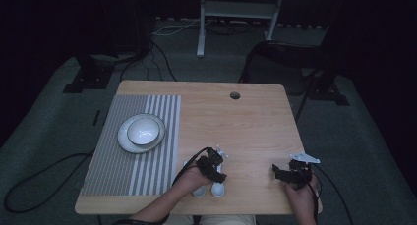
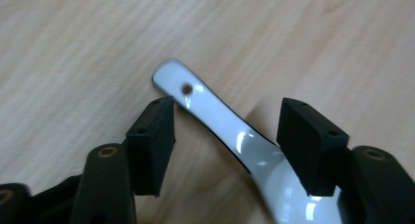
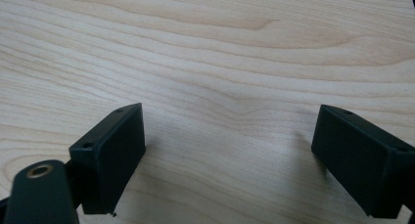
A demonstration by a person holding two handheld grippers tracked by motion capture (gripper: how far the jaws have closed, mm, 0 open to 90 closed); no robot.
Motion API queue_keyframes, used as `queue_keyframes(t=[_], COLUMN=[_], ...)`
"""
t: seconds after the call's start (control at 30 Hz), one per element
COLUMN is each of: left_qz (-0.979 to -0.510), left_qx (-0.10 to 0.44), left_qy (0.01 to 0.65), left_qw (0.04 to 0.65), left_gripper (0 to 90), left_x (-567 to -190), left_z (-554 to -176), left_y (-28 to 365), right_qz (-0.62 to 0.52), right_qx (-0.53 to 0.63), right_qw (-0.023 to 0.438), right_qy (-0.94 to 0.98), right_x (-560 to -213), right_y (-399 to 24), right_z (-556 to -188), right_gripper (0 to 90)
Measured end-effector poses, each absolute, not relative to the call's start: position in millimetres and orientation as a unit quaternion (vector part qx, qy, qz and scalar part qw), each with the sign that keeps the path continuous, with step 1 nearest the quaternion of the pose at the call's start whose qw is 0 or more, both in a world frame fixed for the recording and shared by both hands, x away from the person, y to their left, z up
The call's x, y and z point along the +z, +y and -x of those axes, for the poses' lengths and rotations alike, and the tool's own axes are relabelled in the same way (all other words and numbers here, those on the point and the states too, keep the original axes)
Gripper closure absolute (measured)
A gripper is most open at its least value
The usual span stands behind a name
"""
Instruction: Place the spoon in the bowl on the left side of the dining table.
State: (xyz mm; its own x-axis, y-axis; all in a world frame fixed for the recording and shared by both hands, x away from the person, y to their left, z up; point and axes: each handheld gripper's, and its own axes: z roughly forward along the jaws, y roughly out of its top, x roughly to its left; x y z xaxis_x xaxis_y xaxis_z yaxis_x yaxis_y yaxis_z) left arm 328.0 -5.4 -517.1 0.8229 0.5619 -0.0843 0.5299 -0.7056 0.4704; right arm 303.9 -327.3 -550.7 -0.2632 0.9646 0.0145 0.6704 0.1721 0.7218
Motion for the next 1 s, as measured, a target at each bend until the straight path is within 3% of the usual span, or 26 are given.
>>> queue_keyframes(t=[0.3,1.0], left_qz=[-0.932,-0.938], left_qx=[0.032,0.029], left_qy=[0.261,0.245], left_qw=[0.248,0.244], left_gripper=[73.3,74.7], left_x=[-516.9,-514.7], left_z=[-325.0,-324.8], left_y=[-10.3,-14.3], right_qz=[-0.56,-0.561], right_qx=[0.316,0.316], right_qw=[0.233,0.233], right_qy=[0.729,0.729], right_x=[-550.7,-550.7], right_y=[-327.3,-327.3], right_z=[-303.9,-304.0], right_gripper=[11.9,11.9])
